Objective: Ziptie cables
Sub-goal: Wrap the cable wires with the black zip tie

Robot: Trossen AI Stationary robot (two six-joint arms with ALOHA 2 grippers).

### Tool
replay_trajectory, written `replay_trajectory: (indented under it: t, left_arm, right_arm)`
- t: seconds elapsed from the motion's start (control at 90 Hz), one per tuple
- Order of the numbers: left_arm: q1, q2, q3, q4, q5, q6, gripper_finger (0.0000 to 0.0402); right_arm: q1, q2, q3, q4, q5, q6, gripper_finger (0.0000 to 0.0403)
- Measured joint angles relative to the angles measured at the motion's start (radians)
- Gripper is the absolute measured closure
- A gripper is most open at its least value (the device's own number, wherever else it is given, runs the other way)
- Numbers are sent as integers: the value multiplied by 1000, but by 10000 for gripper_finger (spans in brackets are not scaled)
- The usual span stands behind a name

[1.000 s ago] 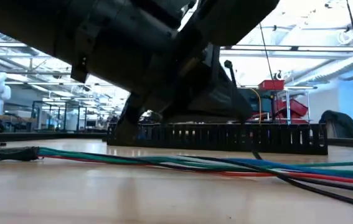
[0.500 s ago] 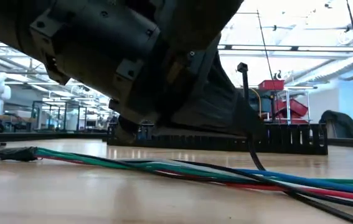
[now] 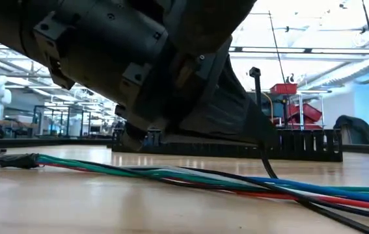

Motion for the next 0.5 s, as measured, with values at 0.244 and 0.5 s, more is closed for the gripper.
replay_trajectory:
  t: [0.244, 0.5]
  left_arm:
    - [-2, 0, 0, 1, 0, -1, 402]
    - [-2, 0, 0, 1, 0, -6, 402]
  right_arm:
    - [-23, 12, 0, 17, -57, -15, 257]
    - [-27, 48, 0, 71, -47, -24, 257]
